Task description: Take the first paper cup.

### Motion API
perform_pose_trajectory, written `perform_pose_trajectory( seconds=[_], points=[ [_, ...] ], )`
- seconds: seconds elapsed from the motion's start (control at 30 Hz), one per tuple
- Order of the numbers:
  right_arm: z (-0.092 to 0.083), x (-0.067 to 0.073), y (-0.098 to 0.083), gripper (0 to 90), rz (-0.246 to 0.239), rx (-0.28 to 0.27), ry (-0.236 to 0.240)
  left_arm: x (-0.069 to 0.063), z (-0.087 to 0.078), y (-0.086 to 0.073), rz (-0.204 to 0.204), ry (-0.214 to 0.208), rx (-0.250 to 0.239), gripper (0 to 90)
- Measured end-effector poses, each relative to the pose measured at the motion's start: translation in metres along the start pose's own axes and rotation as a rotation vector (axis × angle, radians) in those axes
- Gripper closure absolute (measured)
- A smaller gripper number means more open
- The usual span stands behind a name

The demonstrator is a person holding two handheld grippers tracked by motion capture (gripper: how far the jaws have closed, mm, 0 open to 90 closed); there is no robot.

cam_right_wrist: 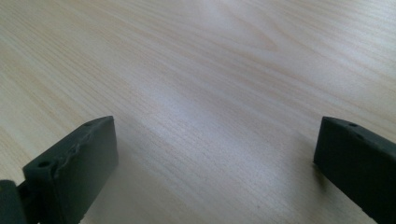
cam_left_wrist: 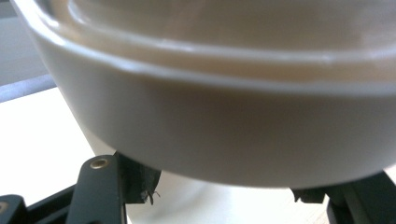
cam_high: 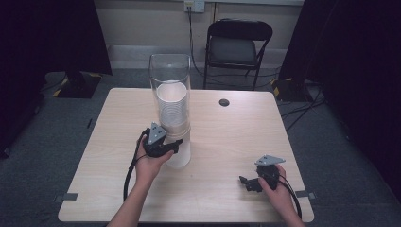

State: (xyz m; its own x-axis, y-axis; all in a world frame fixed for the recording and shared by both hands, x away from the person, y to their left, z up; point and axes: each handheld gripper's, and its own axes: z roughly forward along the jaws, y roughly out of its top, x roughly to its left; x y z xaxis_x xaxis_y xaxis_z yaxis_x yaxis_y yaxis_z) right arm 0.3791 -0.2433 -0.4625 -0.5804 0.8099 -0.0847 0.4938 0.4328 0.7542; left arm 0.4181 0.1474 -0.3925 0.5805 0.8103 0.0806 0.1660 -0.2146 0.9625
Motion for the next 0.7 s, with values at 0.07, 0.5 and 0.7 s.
perform_pose_trajectory(
  seconds=[0.07,0.5,0.7],
  points=[
    [0.000,0.000,0.000,0.0,0.000,0.000,0.000,0.000,0.000,0.000,-0.006,0.002,-0.003,37.5],
    [0.000,0.000,0.000,0.0,0.001,-0.001,0.000,-0.009,0.018,-0.066,-0.032,0.008,0.263,37.7],
    [0.001,-0.001,0.001,0.0,-0.003,-0.002,0.001,-0.013,0.013,-0.061,-0.038,-0.037,0.281,37.4]
  ],
)
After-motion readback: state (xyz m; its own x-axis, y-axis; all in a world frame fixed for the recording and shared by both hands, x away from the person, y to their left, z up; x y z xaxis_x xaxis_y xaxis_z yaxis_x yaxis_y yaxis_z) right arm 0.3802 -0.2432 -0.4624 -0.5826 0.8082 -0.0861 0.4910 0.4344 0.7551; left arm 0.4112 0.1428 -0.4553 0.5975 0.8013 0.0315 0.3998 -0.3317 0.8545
